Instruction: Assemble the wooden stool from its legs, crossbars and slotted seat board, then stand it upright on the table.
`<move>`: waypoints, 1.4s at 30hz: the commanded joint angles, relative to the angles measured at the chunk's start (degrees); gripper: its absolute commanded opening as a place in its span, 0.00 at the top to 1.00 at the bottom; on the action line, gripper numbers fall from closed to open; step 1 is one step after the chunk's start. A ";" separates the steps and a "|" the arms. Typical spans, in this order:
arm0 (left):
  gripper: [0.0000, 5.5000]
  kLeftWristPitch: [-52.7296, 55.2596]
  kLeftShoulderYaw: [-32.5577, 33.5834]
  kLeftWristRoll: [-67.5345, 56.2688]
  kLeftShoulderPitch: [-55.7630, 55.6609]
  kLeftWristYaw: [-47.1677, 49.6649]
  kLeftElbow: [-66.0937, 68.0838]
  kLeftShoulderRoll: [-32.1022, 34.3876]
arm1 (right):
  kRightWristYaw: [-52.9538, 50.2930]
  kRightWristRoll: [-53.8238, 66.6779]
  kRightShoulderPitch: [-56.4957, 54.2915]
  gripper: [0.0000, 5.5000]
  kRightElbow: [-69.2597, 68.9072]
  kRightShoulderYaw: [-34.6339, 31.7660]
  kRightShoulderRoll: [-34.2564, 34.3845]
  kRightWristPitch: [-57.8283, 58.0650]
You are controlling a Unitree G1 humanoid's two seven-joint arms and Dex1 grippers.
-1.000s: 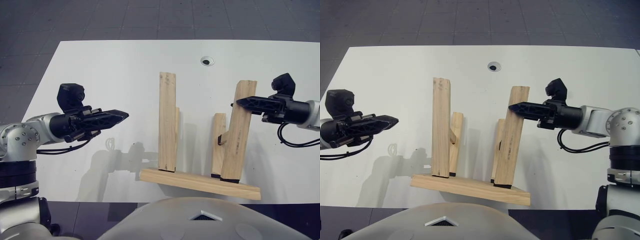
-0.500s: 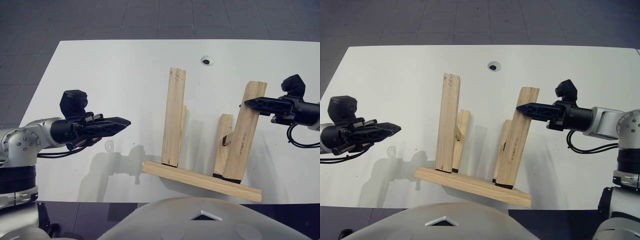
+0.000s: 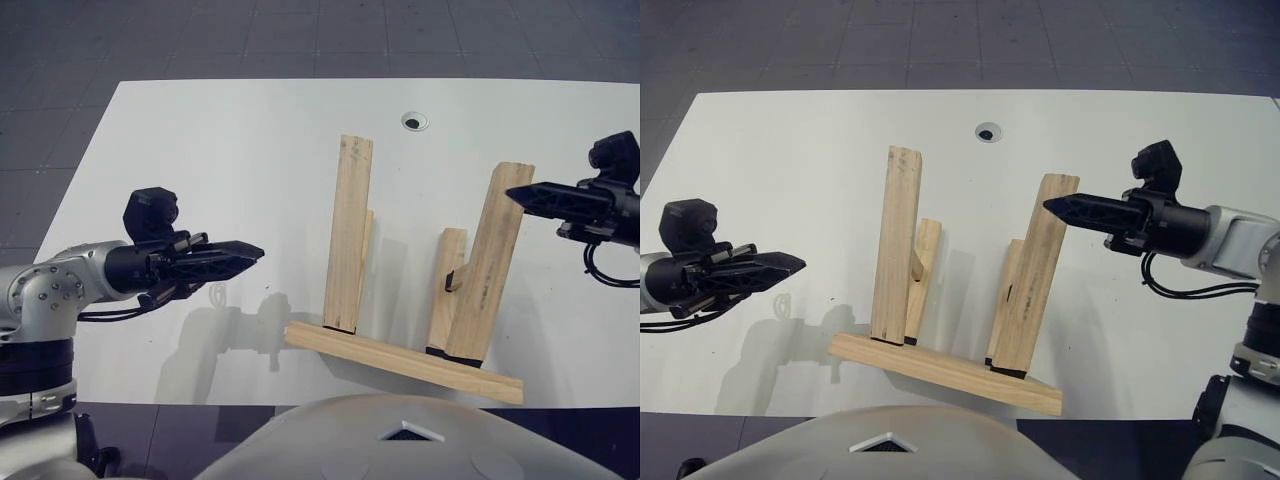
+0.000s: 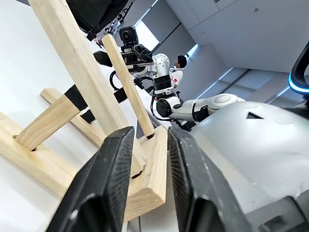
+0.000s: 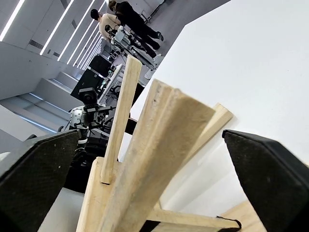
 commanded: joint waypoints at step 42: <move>0.45 -53.82 -10.08 35.20 19.23 0.47 -10.34 -3.63 | 33.41 -42.47 60.57 0.00 -20.24 -12.27 -2.30 -83.25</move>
